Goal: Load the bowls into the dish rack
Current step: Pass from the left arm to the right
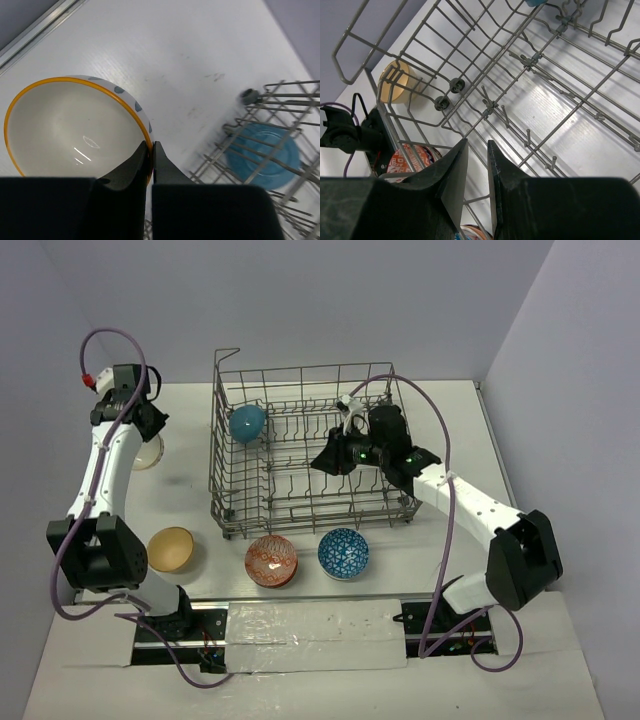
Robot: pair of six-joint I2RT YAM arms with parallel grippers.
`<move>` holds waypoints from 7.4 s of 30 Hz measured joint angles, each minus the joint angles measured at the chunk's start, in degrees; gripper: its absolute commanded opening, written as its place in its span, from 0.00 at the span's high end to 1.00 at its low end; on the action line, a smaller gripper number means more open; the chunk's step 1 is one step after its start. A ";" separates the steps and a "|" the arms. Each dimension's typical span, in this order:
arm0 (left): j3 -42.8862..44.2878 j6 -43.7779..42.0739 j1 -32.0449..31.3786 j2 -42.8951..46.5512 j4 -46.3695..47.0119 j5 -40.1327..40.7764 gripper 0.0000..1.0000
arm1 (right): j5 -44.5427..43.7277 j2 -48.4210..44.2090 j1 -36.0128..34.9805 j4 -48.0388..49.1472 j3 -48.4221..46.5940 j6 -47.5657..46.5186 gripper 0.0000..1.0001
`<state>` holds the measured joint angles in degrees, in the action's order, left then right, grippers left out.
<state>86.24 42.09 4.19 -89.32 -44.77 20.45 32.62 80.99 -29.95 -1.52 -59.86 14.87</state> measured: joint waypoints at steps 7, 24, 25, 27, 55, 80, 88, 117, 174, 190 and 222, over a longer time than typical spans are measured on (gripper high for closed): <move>4.79 3.30 -2.10 4.72 -1.18 -2.86 1.00 | -0.09 -2.10 -0.28 -1.36 -0.17 -1.33 0.71; 19.58 8.37 -19.65 6.10 -7.52 -4.66 1.00 | -15.80 -13.66 -13.27 -4.79 -0.07 -14.49 0.67; 20.09 8.46 -20.74 5.99 -7.52 -4.55 1.00 | -16.48 -13.66 -13.40 -5.14 -0.07 -14.78 0.67; 20.70 8.63 -22.95 5.77 -7.48 -4.55 1.00 | -17.94 -13.66 -13.86 -6.21 -0.02 -15.13 0.67; 26.16 5.09 -37.27 -12.74 -5.22 -10.60 1.00 | -44.74 -12.66 -33.31 -17.99 -2.25 -28.96 0.61; 22.51 3.85 -37.44 -12.90 -5.44 -18.49 1.00 | -63.63 4.79 -41.48 -21.35 -17.57 -44.37 0.55; 20.24 4.31 -37.81 -12.90 -5.27 -21.84 1.00 | -64.74 6.45 -41.53 -16.74 -17.59 -49.53 0.50; 20.00 4.07 -38.88 -10.73 -4.20 -23.12 1.00 | -59.43 14.10 -34.71 -16.61 -20.22 -51.87 0.43; 16.87 2.51 -38.93 -10.54 -2.19 -24.81 1.00 | -48.59 15.04 -31.39 -20.44 -22.51 -49.86 0.46; 15.21 2.56 -38.99 -10.49 -4.42 -28.22 1.00 | -47.19 12.87 -29.66 -18.27 -23.32 -50.40 0.46; 15.26 0.87 -38.45 -10.47 -4.15 -25.59 1.00 | -40.83 17.22 -26.77 -16.87 -24.46 -48.61 0.46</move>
<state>101.49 42.96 -34.26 -99.79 -48.93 -5.15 -8.21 98.21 -56.73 -18.39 -84.31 -33.74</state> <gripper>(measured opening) 0.090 0.539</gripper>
